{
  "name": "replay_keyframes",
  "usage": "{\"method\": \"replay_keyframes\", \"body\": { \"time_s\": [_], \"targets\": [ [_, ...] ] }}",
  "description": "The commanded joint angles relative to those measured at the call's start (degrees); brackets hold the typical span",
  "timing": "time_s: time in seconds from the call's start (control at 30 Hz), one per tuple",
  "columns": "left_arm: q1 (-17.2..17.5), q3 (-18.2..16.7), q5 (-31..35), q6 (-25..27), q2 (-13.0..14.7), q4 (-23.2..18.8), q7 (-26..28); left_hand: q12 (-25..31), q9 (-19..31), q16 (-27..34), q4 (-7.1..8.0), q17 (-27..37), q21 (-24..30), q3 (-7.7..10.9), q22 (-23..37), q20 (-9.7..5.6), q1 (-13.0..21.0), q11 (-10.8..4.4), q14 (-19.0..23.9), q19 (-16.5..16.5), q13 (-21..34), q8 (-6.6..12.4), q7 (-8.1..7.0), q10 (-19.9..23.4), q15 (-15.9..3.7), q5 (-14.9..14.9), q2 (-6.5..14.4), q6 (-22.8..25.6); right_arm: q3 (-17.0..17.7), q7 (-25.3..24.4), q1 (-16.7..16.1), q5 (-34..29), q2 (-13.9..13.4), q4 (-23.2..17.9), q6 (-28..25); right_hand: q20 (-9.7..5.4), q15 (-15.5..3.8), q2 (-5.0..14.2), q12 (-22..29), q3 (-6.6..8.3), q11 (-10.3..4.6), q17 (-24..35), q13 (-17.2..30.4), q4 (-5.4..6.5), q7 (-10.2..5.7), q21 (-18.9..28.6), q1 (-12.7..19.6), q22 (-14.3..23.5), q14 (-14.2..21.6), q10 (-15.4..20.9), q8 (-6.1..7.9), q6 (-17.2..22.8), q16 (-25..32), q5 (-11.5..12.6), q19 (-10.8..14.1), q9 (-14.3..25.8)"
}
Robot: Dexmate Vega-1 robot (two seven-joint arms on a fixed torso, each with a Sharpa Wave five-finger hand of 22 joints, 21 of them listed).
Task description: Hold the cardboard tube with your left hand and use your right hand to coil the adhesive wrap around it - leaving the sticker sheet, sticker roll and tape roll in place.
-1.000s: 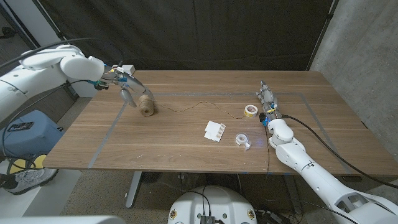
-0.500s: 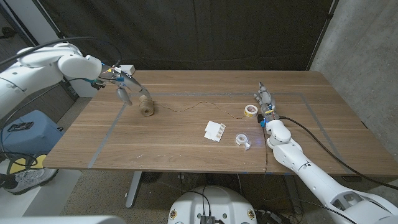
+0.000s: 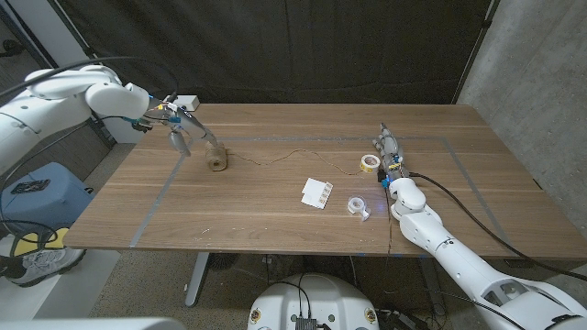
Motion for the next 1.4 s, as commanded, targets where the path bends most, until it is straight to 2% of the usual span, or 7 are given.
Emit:
{"method": "replay_keyframes", "body": {
  "time_s": [0.03, 0.57, 0.83, 1.17, 1.4],
  "targets": [
    [-2.2, 1.7, 4.2, -2.9, -1.4, 3.1, 2.9, 0.3, 0.3, 0.2, -0.19, 0.2, -0.2, -0.15, 0.3, -0.04, 1.3, 0.14, 0.2, 0.4, 0.2, 0.1, 0.22, -0.2, 0.18, -0.1, 0.0, 0.1, -0.3, 0.6, 0.4, 0.1, 0.6, 1.6, 0.6, -0.79, -0.06, 0.19, -0.1, 0.12, 0.03, 0.1, 0.3, -0.24, -0.14, 0.1, 0.4, 0.2, -0.4, -0.4, 0.06, -0.5, 0.1, 0.0, 0.0, 0.2],
    [-6.4, 5.4, 9.3, -5.1, -4.0, 7.6, 5.4, 0.6, 0.3, 0.2, -0.29, 0.2, -0.3, -0.36, 0.3, 0.0, 2.2, 0.18, 0.2, 0.2, 0.4, 0.1, 0.28, -0.3, 0.23, -0.4, -0.1, 0.0, -0.4, 1.5, 0.9, 0.5, 1.3, 3.8, 1.7, -0.64, 0.0, 0.19, 0.1, 0.13, 0.26, 0.1, 0.3, -0.39, -0.17, 0.2, 0.4, 0.2, -0.5, -0.5, 0.16, -0.6, 0.2, 0.0, -0.1, 0.2],
    [-8.0, 6.9, 13.4, -6.1, -4.8, 9.5, 10.2, 0.8, 0.3, 0.2, -0.33, 0.2, -0.2, -0.52, 0.3, -0.17, 2.4, 0.01, 0.3, 0.3, 0.5, 0.17, 0.16, -0.2, 0.1, -0.5, -0.5, 0.1, -0.4, 3.7, 1.8, 1.0, 2.1, 6.6, 3.8, -0.5, 0.01, 0.18, 0.2, 0.12, 0.31, 0.1, 0.3, -0.45, -0.12, 0.2, 0.4, 0.2, -0.5, -0.3, 0.2, -0.7, 0.3, 0.0, 0.0, 0.2],
    [-11.5, 10.0, 17.2, -6.9, -7.0, 13.6, 14.9, 1.2, 0.3, 0.3, 0.69, 0.4, -0.1, -1.45, 0.3, -0.5, 0.8, -0.08, 0.4, 0.6, 0.6, 0.18, -0.13, -0.3, -0.14, -1.2, -1.1, 0.1, -0.4, 4.3, 2.5, 1.2, 2.5, 8.4, 4.4, -0.41, 0.07, 0.12, 0.4, 0.11, 0.22, 0.1, 0.3, -0.56, -0.13, 0.3, 0.4, 0.2, -0.4, 0.0, 0.27, -0.6, 0.4, 0.0, 0.0, 0.2],
    [-13.4, 12.2, 19.1, -6.7, -7.8, 15.8, 16.7, 1.4, 0.3, 0.4, 1.45, 0.6, -0.1, -2.0, 0.3, -0.45, -0.5, -0.15, 0.3, 0.6, 0.8, 0.13, 0.0, -0.4, -0.06, -1.6, -1.1, 0.0, -0.5, 5.3, 4.3, 1.3, 3.5, 11.4, 5.3, -0.39, -0.01, 0.12, 0.4, 0.1, 0.17, 0.1, 0.4, -0.62, -0.11, 0.3, 0.4, 0.2, -0.4, 0.0, 0.33, -0.6, 0.4, 0.0, 0.1, 0.2]
  ]
}}
